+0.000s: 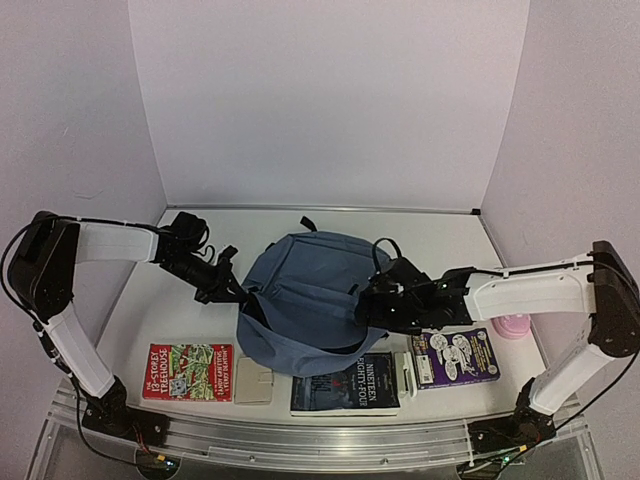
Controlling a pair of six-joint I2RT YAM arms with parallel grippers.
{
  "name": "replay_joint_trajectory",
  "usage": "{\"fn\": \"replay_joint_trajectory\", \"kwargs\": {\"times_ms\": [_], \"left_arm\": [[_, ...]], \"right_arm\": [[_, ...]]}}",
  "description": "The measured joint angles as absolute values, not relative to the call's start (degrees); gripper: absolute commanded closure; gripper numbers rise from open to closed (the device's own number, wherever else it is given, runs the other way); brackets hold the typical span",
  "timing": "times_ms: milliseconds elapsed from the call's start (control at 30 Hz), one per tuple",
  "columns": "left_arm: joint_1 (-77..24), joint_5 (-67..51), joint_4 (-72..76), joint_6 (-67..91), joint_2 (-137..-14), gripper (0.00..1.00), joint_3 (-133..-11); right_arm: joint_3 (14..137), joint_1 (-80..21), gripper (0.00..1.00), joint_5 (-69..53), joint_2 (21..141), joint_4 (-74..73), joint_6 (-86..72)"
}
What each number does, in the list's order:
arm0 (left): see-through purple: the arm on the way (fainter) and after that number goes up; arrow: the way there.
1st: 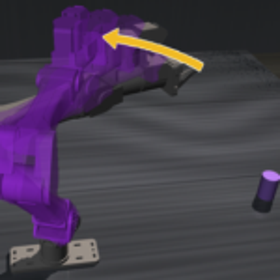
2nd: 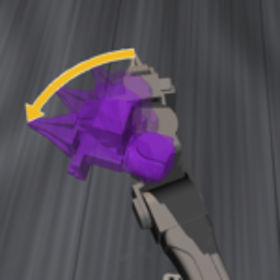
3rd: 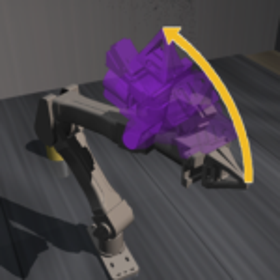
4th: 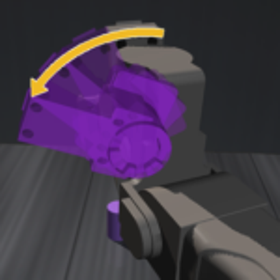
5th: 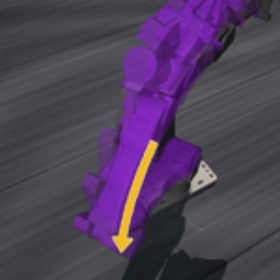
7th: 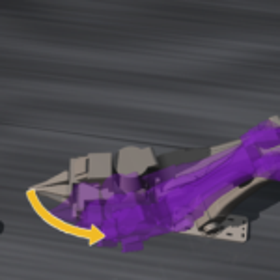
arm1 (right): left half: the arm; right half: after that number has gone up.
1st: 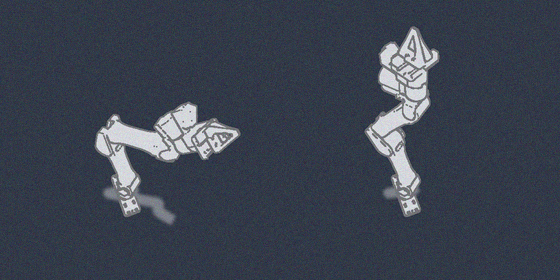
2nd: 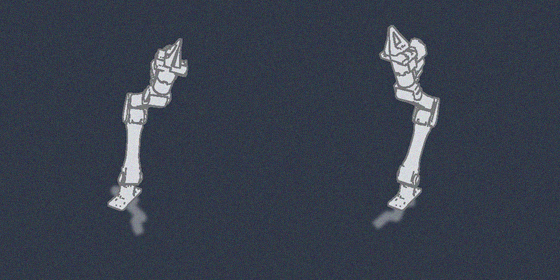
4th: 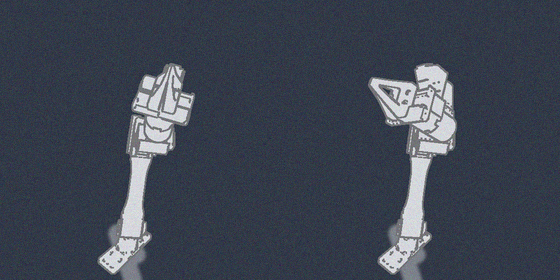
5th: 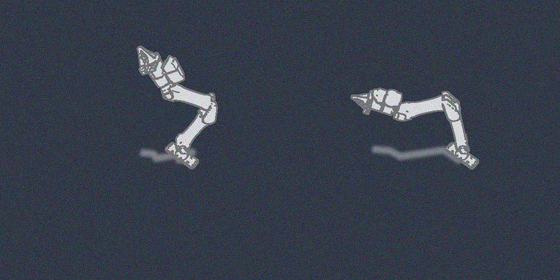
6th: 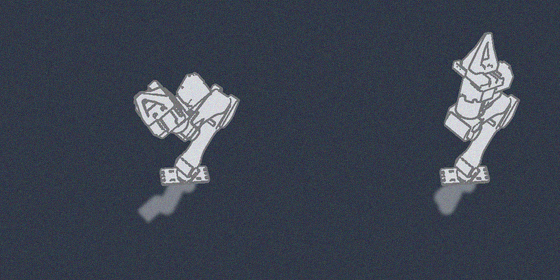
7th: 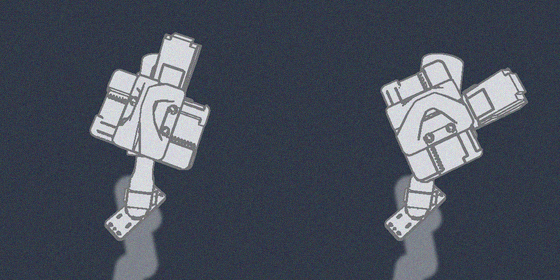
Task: Pack the student bag
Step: Unzip the student bag at the center of the board.
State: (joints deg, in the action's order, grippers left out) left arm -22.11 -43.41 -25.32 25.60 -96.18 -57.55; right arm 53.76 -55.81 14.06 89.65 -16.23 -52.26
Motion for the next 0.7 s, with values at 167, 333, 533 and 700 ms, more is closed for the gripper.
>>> {"fn": "replay_joint_trajectory", "kwargs": {"times_ms": [167,333,533,700], "left_arm": [[-23.30,-43.22,-23.01,26.89,-96.16,0.99,-56.46],[-24.35,-41.32,-21.85,27.09,-95.20,0.99,-54.72],[-25.61,-39.08,-20.99,27.17,-91.91,0.99,-52.74],[-29.20,-36.26,-20.90,28.58,-89.90,0.99,-52.36]], "right_arm": [[50.37,-53.97,0.22,7.41,91.26,-9.63,-52.62],[49.99,-53.26,0.62,4.01,95.82,-5.87,-52.49],[52.43,-52.50,1.00,3.70,100.85,-5.45,-49.11],[55.52,-47.74,1.00,3.73,101.89,-5.46,-44.29]]}}
